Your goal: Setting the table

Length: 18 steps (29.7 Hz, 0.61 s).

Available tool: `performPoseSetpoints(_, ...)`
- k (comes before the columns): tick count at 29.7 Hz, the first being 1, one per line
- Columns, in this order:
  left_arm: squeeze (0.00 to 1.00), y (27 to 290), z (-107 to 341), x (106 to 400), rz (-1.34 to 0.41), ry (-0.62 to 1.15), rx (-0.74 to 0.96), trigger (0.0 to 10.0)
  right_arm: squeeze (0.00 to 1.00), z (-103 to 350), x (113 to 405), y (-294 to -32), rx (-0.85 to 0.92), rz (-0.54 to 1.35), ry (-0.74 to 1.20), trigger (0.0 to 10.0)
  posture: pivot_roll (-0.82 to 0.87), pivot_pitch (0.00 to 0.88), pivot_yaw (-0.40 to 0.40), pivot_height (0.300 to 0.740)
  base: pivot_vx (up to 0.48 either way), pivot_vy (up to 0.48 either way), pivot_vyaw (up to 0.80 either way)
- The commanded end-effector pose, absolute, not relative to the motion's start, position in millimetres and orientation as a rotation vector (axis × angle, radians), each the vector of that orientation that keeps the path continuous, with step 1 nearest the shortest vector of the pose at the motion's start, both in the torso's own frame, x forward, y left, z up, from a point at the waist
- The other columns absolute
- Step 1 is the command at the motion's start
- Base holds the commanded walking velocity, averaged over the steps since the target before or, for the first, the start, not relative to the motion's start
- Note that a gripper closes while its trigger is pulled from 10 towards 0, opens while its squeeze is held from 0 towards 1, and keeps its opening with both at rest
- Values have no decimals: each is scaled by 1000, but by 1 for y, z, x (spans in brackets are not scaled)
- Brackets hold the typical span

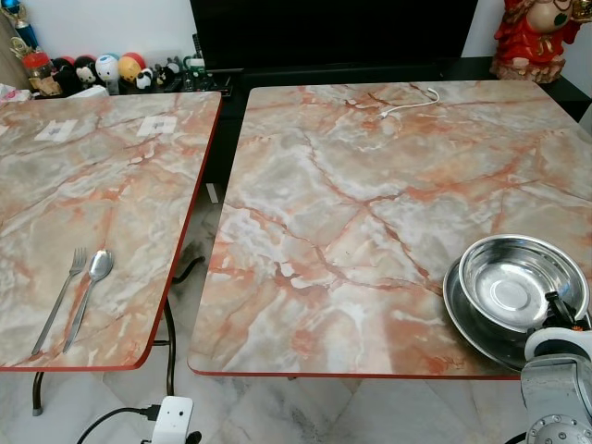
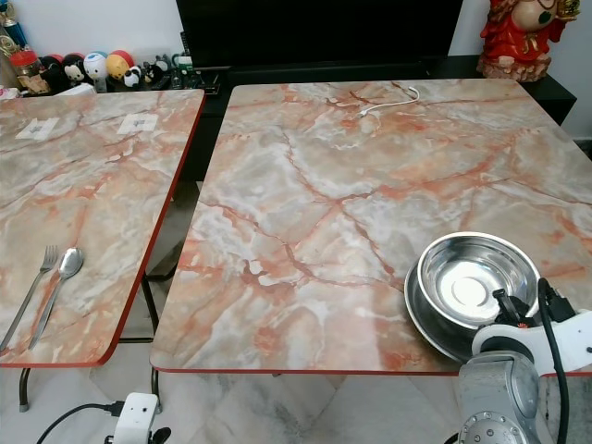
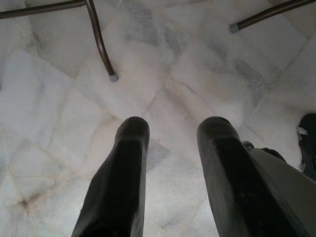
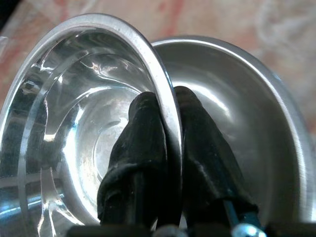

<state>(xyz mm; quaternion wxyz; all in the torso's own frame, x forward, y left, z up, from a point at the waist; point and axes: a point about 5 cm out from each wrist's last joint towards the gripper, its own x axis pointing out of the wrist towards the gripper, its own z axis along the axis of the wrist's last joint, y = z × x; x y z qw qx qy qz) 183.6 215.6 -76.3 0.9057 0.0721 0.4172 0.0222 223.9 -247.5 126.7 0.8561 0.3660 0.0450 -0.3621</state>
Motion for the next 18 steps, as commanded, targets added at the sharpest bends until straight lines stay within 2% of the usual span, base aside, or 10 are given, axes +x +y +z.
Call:
performPoseSetpoints(1,0,219,-80,175,38,898,172,10000,435,117,221,-240,820,-780,137,10000,-168,82,56,740,0,0,0)
performPoseSetpoints(5,0,220,-80,176,40,898,174,10000,478,119,222,-240,833,-781,115,10000,-167,84,57,740,0,0,0)
performPoseSetpoints(8,0,220,-79,176,40,897,176,10000,365,115,222,-241,822,-792,145,10000,-164,82,59,740,0,0,0)
performPoseSetpoints(9,0,221,-79,176,40,897,177,10000,184,115,222,-241,824,-793,144,10000,-163,81,58,740,0,0,0)
performPoseSetpoints(10,0,221,-79,176,40,897,177,10000,184,115,222,-241,824,-793,144,10000,-163,81,58,740,0,0,0)
performPoseSetpoints(11,0,221,-79,177,40,896,177,10000,55,115,222,-241,826,-791,143,10000,-163,79,60,740,0,0,0)
performPoseSetpoints(13,0,222,-79,177,41,896,179,10000,149,116,224,-239,845,-772,136,10000,-163,75,61,740,0,0,0)
performPoseSetpoints(14,0,222,-79,177,41,896,179,10000,149,116,224,-239,845,-772,136,10000,-163,75,61,740,0,0,0)
performPoseSetpoints(15,0,222,-79,177,41,896,180,10000,847,116,225,-238,845,-770,140,10000,-163,72,60,740,0,0,0)
performPoseSetpoints(18,0,222,-79,177,39,895,182,10000,910,116,226,-238,845,-774,139,10000,-161,66,60,740,0,0,0)
